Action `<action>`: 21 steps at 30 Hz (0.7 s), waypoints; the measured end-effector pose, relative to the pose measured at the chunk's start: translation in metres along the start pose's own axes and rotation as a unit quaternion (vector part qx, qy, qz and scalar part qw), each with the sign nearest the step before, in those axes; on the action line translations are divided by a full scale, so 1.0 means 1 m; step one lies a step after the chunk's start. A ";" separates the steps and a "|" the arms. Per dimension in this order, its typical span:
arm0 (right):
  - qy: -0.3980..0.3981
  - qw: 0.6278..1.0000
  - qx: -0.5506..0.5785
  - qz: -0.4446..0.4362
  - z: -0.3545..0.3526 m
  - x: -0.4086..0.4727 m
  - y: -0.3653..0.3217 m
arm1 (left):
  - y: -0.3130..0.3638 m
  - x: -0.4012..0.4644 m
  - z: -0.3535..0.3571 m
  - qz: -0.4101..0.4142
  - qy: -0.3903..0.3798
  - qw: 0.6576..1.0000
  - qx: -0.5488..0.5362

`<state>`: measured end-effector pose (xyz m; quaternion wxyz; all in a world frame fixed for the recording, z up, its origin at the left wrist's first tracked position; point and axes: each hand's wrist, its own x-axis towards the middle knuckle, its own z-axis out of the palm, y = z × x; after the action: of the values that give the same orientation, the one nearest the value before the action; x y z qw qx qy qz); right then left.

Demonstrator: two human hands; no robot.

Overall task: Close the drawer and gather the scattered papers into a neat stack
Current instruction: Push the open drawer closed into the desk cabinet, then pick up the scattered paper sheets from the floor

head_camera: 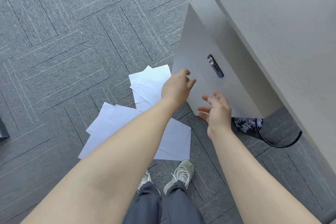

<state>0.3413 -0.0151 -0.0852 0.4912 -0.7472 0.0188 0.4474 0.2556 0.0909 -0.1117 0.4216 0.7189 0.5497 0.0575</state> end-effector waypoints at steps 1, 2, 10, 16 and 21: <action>-0.013 0.999 -0.033 0.000 0.007 -0.001 0.006 | -0.019 -0.012 -0.002 -0.021 -0.001 1.000 -0.015; -0.027 0.998 -0.064 0.000 0.015 -0.002 0.014 | -0.040 -0.023 -0.003 -0.044 -0.001 0.999 -0.027; -0.130 0.960 -0.249 0.009 0.096 0.026 0.118 | -0.236 -0.085 0.021 -0.214 0.008 0.973 -0.084; -0.186 0.924 -0.331 0.048 0.139 0.076 0.232 | -0.365 -0.106 0.058 -0.336 0.063 0.926 -0.160; -0.214 0.890 -0.395 0.078 0.168 0.121 0.327 | -0.462 -0.116 0.099 -0.410 0.090 0.887 -0.191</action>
<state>0.1522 -0.0083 -0.4225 0.1110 -0.7621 -0.2072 0.6033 -0.0783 -0.0413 -0.4395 0.4854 0.3265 0.8096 0.0482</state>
